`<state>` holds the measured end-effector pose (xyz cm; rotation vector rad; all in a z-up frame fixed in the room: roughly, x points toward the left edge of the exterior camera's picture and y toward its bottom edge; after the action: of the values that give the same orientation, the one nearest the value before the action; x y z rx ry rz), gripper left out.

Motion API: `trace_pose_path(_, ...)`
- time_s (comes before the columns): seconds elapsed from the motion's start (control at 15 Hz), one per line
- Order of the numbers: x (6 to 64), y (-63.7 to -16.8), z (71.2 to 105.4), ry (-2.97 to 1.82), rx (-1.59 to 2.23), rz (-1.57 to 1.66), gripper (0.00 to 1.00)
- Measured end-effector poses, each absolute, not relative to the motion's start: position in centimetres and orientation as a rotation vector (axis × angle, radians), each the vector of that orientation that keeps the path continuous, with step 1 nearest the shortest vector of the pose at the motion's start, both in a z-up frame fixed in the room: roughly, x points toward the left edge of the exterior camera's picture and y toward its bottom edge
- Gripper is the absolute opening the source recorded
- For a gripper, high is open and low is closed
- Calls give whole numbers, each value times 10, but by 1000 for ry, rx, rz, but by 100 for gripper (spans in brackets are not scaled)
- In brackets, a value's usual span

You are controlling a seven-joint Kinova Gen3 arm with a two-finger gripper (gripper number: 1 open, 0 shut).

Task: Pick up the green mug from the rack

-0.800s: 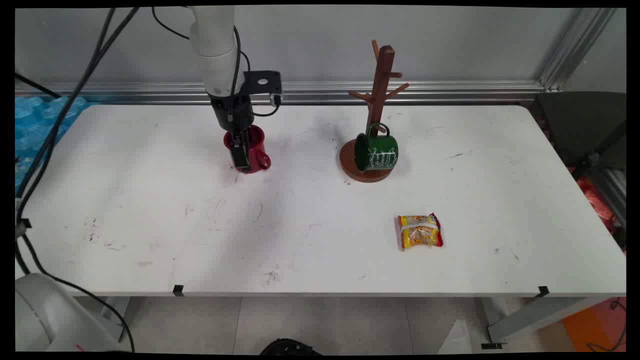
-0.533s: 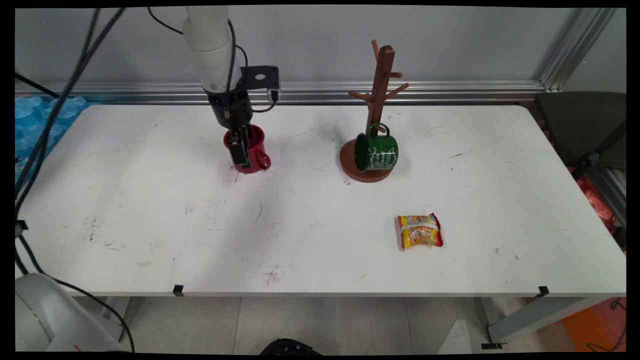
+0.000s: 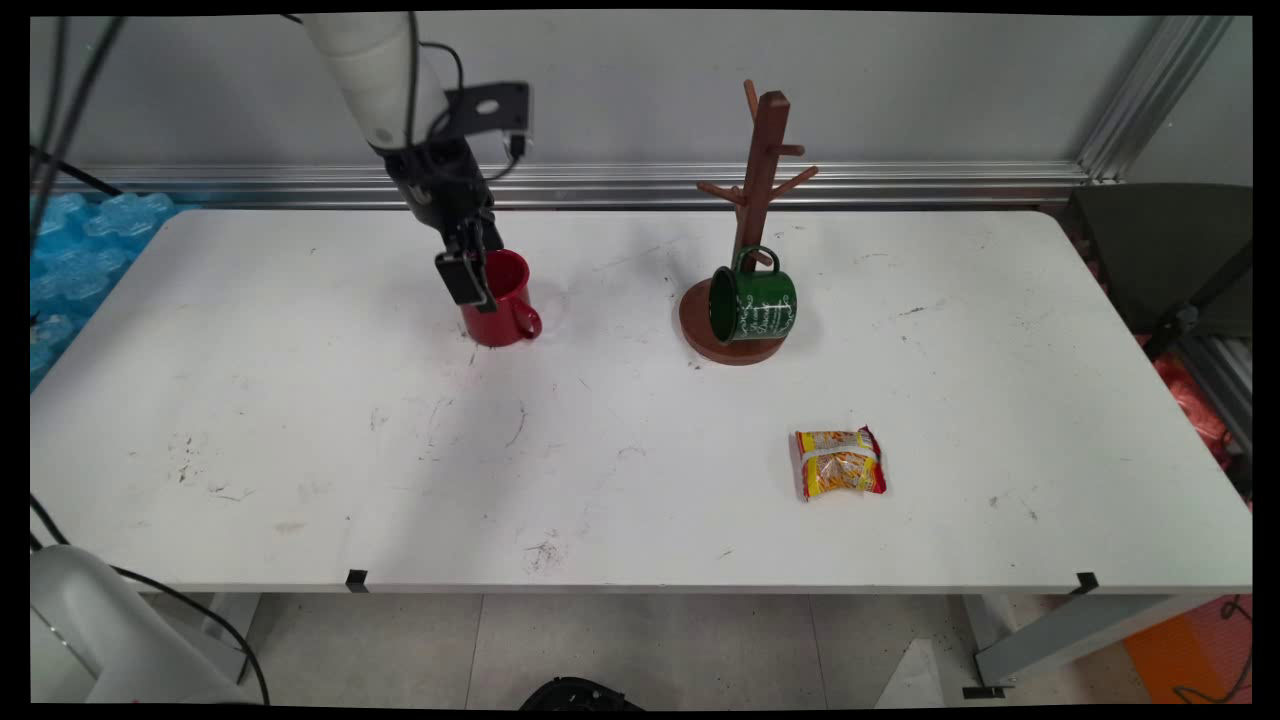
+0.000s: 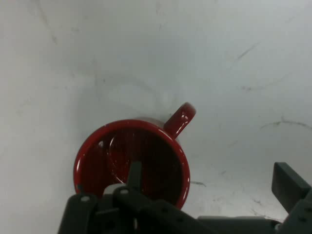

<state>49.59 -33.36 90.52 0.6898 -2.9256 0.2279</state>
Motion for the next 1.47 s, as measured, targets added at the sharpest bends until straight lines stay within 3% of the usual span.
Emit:
trace_pose_path(0.73,522,-286,969,-2642,682,230,100)
trace_pose_path(1.47,500,-279,969,-2314,860,139,100)
